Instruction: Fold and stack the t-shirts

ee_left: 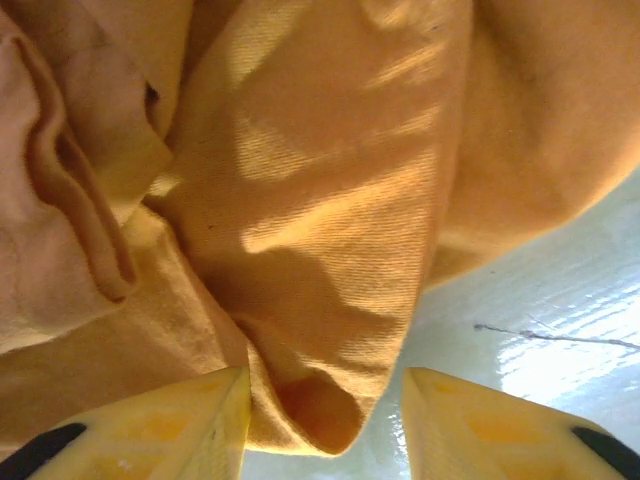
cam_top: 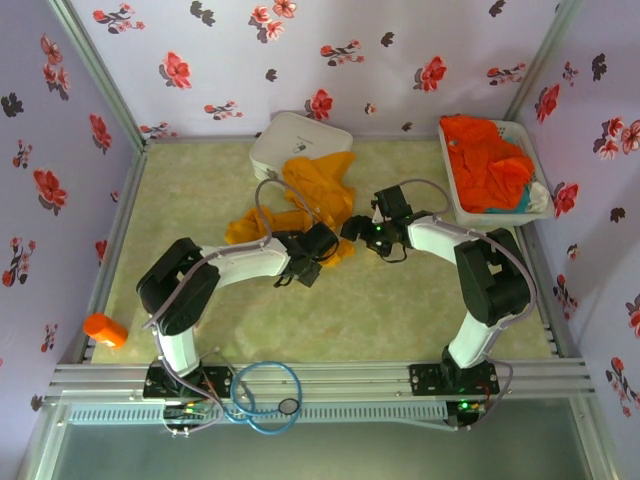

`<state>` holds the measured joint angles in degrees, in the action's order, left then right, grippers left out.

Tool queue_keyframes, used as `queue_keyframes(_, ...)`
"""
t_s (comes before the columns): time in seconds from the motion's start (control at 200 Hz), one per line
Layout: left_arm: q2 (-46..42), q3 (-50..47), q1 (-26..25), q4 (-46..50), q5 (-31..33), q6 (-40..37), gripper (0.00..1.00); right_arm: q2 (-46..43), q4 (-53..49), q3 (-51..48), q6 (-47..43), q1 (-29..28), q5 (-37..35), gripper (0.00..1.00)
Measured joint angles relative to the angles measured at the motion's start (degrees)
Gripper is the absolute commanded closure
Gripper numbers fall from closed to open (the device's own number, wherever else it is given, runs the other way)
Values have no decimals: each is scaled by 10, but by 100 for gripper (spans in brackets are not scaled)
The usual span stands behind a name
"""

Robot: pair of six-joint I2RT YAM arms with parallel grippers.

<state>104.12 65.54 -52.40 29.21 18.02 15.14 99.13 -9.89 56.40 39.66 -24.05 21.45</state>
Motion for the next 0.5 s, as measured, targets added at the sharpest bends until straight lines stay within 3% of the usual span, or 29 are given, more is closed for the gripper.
queue_keyframes(0.5, 14, 5, 2, 3, 29, -2, 92, 8, 0, 0, 0, 0, 0, 23)
